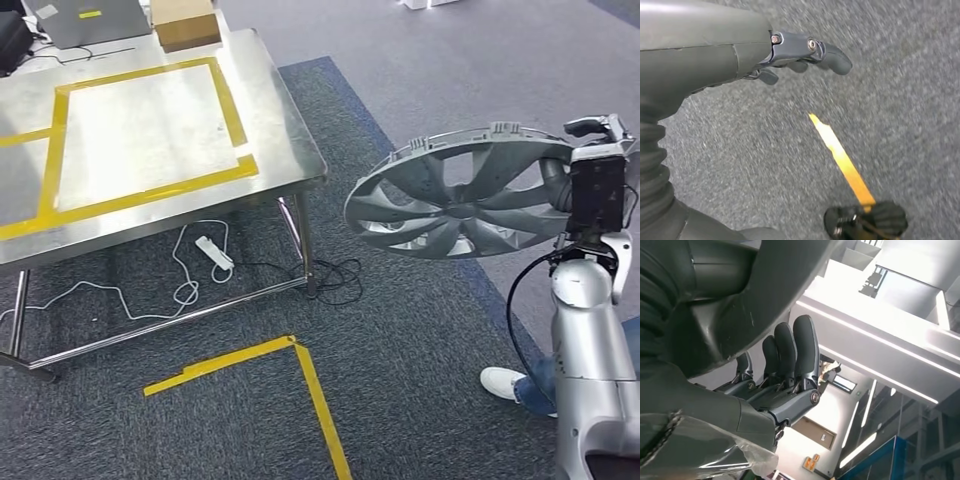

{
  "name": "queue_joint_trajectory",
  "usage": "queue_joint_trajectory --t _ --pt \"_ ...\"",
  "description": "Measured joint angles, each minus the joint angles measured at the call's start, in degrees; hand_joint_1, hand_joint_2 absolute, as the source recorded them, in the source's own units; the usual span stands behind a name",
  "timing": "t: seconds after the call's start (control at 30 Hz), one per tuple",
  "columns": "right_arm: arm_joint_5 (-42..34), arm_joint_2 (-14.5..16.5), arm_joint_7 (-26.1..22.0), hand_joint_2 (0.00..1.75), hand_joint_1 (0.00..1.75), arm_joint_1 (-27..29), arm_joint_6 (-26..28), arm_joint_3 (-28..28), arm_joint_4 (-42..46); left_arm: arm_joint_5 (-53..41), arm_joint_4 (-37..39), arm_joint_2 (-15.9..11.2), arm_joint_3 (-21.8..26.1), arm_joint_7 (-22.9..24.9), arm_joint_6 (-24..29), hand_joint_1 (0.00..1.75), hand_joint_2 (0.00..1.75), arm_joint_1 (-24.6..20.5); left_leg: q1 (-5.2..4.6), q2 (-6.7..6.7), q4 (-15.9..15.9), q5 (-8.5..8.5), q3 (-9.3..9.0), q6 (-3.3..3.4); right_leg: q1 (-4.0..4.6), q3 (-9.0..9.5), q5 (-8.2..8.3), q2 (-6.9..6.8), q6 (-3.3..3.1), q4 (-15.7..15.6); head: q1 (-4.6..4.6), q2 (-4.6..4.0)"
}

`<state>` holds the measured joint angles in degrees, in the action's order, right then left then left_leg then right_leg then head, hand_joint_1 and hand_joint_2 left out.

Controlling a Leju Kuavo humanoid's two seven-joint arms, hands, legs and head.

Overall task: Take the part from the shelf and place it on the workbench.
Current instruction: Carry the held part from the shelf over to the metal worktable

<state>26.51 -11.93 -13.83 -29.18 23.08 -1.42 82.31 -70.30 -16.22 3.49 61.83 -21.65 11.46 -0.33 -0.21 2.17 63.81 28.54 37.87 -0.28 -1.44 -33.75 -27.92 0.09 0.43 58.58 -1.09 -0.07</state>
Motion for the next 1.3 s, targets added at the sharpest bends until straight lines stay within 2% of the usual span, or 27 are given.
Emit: queue_joint_trajectory --t 0.07,0.1,0.13,0.17,0.2,0.27,0.33,0.4,0.47,0.5,0.53,0.6,0.63,0.67,0.7,0.77,0.8,0.87,0.93,1.0,1.03,1.1,1.13,1.17,1.2,1.23,1.3 --pt "-0.03 -0.01 -0.01 1.75 1.75 0.03 0.0 0.07 -0.01 -0.08 0.0 0.0 0.0 0.01 0.27 0.0 1.75 -0.06 0.18 -1.3 7.48 3.52 3.33 -0.53 0.06 0.06 -0.1 -0.63 -0.29 0.0 0.17 -0.01" --pt "-0.05 -0.01 -0.01 1.75 1.75 0.11 0.0 0.09 -0.01 -0.16 0.01 0.04 0.0 0.02 0.34 0.0 1.75 -0.06 0.28 -1.51 10.38 4.39 4.66 -0.64 0.08 0.1 -0.14 -0.96 -0.33 0.01 0.16 -0.01" --pt "-0.07 -0.03 0.0 1.75 1.75 0.19 0.0 0.1 -0.02 -0.26 0.01 0.09 0.0 0.01 0.36 0.0 1.75 -0.06 0.35 -1.59 11.65 4.34 5.24 -0.67 0.11 0.15 -0.21 -1.26 -0.36 0.01 0.17 -0.02" --pt "-0.09 -0.09 0.01 1.75 1.75 0.27 0.0 0.14 -0.02 -0.34 0.02 0.13 0.0 0.01 0.37 0.0 1.75 -0.05 0.39 -1.67 10.45 3.08 4.68 -0.58 0.15 0.26 -0.29 -1.58 -0.35 0.01 0.17 -0.02" --pt "-0.11 -0.18 0.01 1.75 1.75 0.32 -0.01 0.18 -0.02 -0.42 0.02 0.15 0.0 -0.01 0.4 0.0 1.75 -0.05 0.39 -1.83 7.53 1.13 3.3 -0.38 0.21 0.43 -0.4 -1.91 -0.31 0.01 0.16 -0.02" --pt "-0.17 -0.47 0.01 1.75 1.75 0.27 -0.04 0.38 -0.02 -0.46 0.02 0.06 0.01 -0.12 0.57 0.0 1.75 -0.12 -0.08 -3.2 -0.44 -2.29 -0.54 0.47 0.41 0.72 -0.69 -2.57 -0.03 0.03 0.15 0.0" --pt "-0.26 -0.81 0.03 1.75 1.75 0.26 -0.13 0.66 -0.04 -0.48 0.02 -0.01 0.02 -0.33 0.79 0.0 1.75 -0.3 -0.65 -4.26 -4.39 -2.93 -2.3 1.24 0.62 0.72 -0.86 -3.25 0.46 0.04 0.1 0.0" --pt "-0.3 -1.04 0.09 1.75 1.75 0.24 -0.33 0.82 -0.1 -0.5 0.02 0.01 0.04 -0.48 0.95 0.0 1.75 -0.35 -0.82 -3.77 -4.83 -2.69 -2.27 1.6 0.66 0.79 -0.88 -3.96 1.01 -0.14 0.09 -0.01" --pt "-0.3 -1.32 0.17 1.75 1.75 0.14 -0.58 0.92 -0.15 -0.57 0.02 0.08 0.04 -0.52 1.07 0.0 1.75 -0.31 -0.52 -3.09 -5.53 -2.97 -2.68 2.03 0.52 0.73 -1.53 -3.7 1.6 0.12 0.03 -0.02" --pt "-0.33 -1.52 0.2 1.75 1.75 -0.02 -0.67 1.0 -0.2 -0.62 0.02 0.13 0.04 -0.54 1.11 0.0 1.75 -0.38 -0.33 -2.73 -5.91 -3.13 -2.92 2.27 0.48 0.05 -2.51 -2.9 1.82 1.62 -0.1 -0.02" --pt "-0.37 -1.75 0.22 1.75 1.75 -0.21 -0.71 1.1 -0.29 -0.71 0.02 0.19 0.04 -0.56 1.15 0.0 1.75 -0.47 -0.17 -2.36 -6.17 -3.23 -3.13 2.44 0.41 -1.32 -3.97 -1.92 1.97 4.39 -0.25 -0.02" --pt "-0.47 -2.04 0.26 1.75 1.75 -0.57 -0.8 1.24 -0.73 -0.93 0.03 0.3 0.05 -0.57 1.19 0.0 1.75 -0.68 -0.17 -1.57 -6.19 -3.2 -3.15 2.64 0.41 -5.32 -6.96 -0.56 2.14 12.11 -0.45 -0.01" --pt "-0.5 -2.13 0.31 1.75 1.75 -0.64 -0.89 1.26 -1.06 -1.04 0.03 0.36 0.05 -0.56 1.2 0.0 1.75 -0.74 -0.18 -1.17 -6.16 -3.18 -3.18 2.67 0.4 -6.89 -7.45 -0.41 2.2 14.71 -0.46 -0.01" --pt "-0.51 -2.16 0.34 1.75 1.75 -0.67 -0.99 1.26 -1.39 -1.11 0.04 0.4 0.05 -0.54 1.22 0.0 1.75 -0.77 -0.19 -0.75 -6.12 -3.15 -3.22 2.67 0.4 -7.49 -6.8 -0.36 2.22 15.21 -0.47 -0.01" --pt "-0.48 -2.22 0.38 1.75 1.75 -0.74 -1.11 1.25 -1.71 -1.15 0.04 0.45 0.06 -0.5 1.25 0.0 1.75 -0.8 -0.19 -0.33 -6.05 -3.11 -3.26 2.62 0.38 -6.97 -5.11 -0.31 2.18 13.46 -0.49 -0.01" --pt "-0.37 -2.37 0.38 1.75 1.75 -1.18 -1.32 1.23 -2.14 -1.26 0.06 0.54 0.07 -0.37 1.28 0.0 1.75 -0.86 -0.22 0.49 -5.73 -2.9 -3.2 2.3 0.26 -3.86 -1.1 0.48 2.09 6.32 -0.5 -0.02" --pt "-0.32 -2.46 0.38 1.75 1.75 -1.52 -1.42 1.2 -2.31 -1.31 0.07 0.55 0.08 -0.25 1.3 0.0 1.75 -0.91 -0.27 0.85 -5.38 -2.78 -2.97 2.06 0.16 -2.37 -0.05 1.11 1.97 3.2 -0.44 -0.01" --pt "-0.26 -2.57 0.42 1.75 1.75 -1.9 -1.56 1.09 -2.61 -1.44 0.09 0.53 0.13 -0.01 1.35 0.0 1.75 -0.93 -0.33 1.49 -4.96 -2.78 -2.4 1.53 0.16 -1.03 0.08 1.97 1.65 0.7 -0.43 0.0" --pt "-0.14 -2.6 0.48 1.75 1.75 -1.87 -1.68 0.92 -2.83 -1.6 0.11 0.52 0.3 0.15 1.38 0.0 1.75 -0.84 -0.24 1.96 -4.8 -2.76 -2.14 1.11 0.17 -0.88 0.1 1.44 1.11 0.52 -0.45 0.0" --pt "0.04 -2.61 0.5 1.75 1.75 -1.86 -1.73 0.81 -2.92 -1.72 0.16 0.56 0.49 0.19 1.39 0.0 1.75 -0.81 -0.22 0.99 -2.85 -1.37 -1.38 0.5 0.0 -0.62 0.11 0.75 0.44 0.35 -0.19 -0.01" --pt "0.09 -2.61 0.51 1.75 1.75 -1.88 -1.73 0.79 -2.93 -1.74 0.17 0.55 0.54 0.19 1.4 0.0 1.75 -0.86 -0.16 0.07 -0.25 0.15 -0.26 0.13 -0.04 -0.49 0.06 0.37 0.16 0.28 -0.08 0.0" --pt "0.08 -2.62 0.52 1.75 1.75 -1.86 -1.73 0.78 -2.97 -1.74 0.17 0.51 0.6 0.19 1.41 0.0 1.75 -0.96 0.04 -1.41 7.58 3.66 3.31 -0.41 0.13 -0.33 -0.13 -0.33 -0.21 0.29 0.12 0.01" --pt "0.08 -2.62 0.52 1.75 1.75 -1.8 -1.73 0.75 -3.01 -1.76 0.18 0.54 0.62 0.19 1.4 0.0 1.75 -0.96 0.11 -1.66 10.61 4.58 4.73 -0.48 0.22 -0.24 -0.21 -0.67 -0.31 0.3 0.1 0.01" --pt "0.08 -2.62 0.52 1.75 1.75 -1.75 -1.73 0.72 -3.04 -1.78 0.2 0.58 0.63 0.19 1.39 0.0 1.75 -0.94 0.13 -1.75 11.73 4.39 5.26 -0.42 0.33 -0.13 -0.29 -0.98 -0.39 0.3 0.11 0.0" --pt "0.09 -2.62 0.53 1.75 1.75 -1.71 -1.73 0.67 -3.07 -1.79 0.21 0.62 0.64 0.19 1.38 0.0 1.75 -0.92 0.09 -1.8 10.28 3.01 4.6 -0.2 0.48 0.02 -0.38 -1.27 -0.43 0.3 0.11 -0.01" --pt "0.09 -2.62 0.54 1.75 1.75 -1.72 -1.73 0.63 -3.08 -1.81 0.23 0.63 0.65 0.19 1.37 0.0 1.75 -0.91 0.0 -1.92 6.96 0.95 3.03 0.18 0.64 0.22 -0.49 -1.54 -0.46 0.29 0.1 -0.01" --pt "0.09 -2.62 0.52 1.75 1.75 -1.82 -1.73 0.58 -3.09 -1.81 0.25 0.47 0.69 0.19 1.38 0.0 1.75 -0.97 -0.57 -3.07 -0.82 -2.22 -0.78 1.54 0.94 0.57 -0.71 -2.09 -0.4 0.21 0.05 -0.02"
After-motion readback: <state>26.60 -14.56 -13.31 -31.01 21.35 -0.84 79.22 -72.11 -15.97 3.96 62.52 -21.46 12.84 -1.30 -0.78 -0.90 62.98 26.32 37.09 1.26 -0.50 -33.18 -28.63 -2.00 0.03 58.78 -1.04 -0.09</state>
